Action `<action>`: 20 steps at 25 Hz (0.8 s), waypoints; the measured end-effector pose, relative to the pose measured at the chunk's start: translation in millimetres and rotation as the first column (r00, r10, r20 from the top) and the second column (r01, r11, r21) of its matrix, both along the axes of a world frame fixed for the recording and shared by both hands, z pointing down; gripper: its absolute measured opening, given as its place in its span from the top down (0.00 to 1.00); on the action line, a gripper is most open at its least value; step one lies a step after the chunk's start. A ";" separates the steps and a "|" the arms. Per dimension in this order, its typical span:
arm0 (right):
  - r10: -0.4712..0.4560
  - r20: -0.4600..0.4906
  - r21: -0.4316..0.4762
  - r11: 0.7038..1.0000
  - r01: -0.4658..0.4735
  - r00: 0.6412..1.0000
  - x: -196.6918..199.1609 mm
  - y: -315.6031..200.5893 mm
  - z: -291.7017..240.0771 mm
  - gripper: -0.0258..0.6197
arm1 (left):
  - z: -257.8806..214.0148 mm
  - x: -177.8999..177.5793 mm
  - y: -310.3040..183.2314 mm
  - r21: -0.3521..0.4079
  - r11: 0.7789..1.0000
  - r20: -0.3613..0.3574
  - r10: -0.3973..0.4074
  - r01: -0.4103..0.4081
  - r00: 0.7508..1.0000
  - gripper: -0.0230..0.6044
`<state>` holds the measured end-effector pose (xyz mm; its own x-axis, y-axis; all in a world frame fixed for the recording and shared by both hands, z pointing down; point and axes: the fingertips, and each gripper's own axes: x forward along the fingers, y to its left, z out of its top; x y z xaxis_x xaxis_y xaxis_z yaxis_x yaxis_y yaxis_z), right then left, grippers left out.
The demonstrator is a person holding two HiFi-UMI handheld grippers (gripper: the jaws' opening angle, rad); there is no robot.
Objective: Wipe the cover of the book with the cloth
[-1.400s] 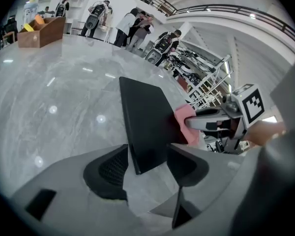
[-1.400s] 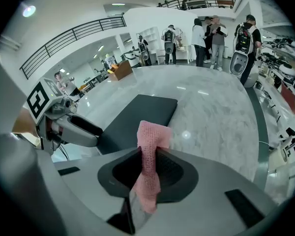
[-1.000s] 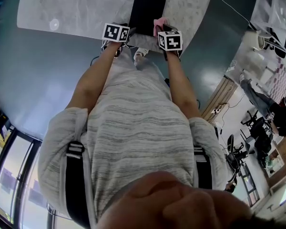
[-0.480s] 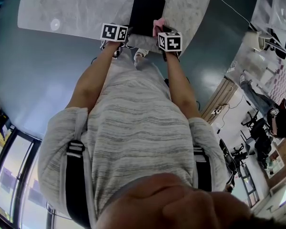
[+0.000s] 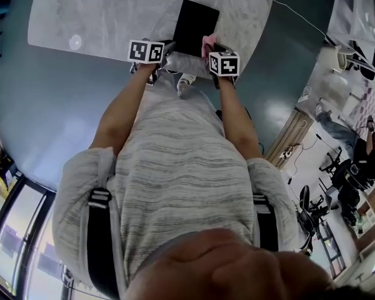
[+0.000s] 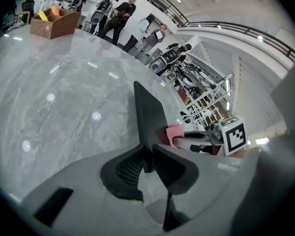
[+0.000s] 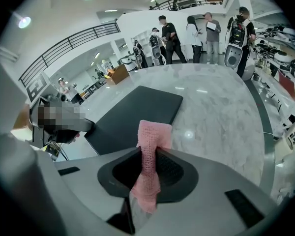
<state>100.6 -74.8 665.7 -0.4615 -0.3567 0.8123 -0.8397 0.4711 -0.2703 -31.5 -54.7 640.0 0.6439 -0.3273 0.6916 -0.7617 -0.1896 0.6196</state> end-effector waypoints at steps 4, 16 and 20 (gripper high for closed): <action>0.008 -0.002 -0.008 1.000 -0.008 1.000 2.9 2.1 1.4 0.86 | -10.3 7.6 3.5 -0.003 0.999 -0.059 0.036 -0.037 0.998 0.85; 0.059 0.027 -0.017 0.998 -0.059 0.998 18.0 4.2 -8.3 0.86 | -76.0 70.4 -0.6 0.118 0.973 -0.267 0.225 -0.200 0.937 0.89; 0.055 0.050 0.027 0.998 -0.056 0.997 19.2 4.4 -30.7 0.86 | -87.3 92.5 2.6 0.156 0.952 -0.264 0.298 -0.264 0.918 0.90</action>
<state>119.8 -70.3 635.1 -0.4794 -0.4051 0.7785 -0.8508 0.4320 -0.2991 60.9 -52.1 552.7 0.8829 -0.1709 0.4374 -0.4646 -0.4528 0.7610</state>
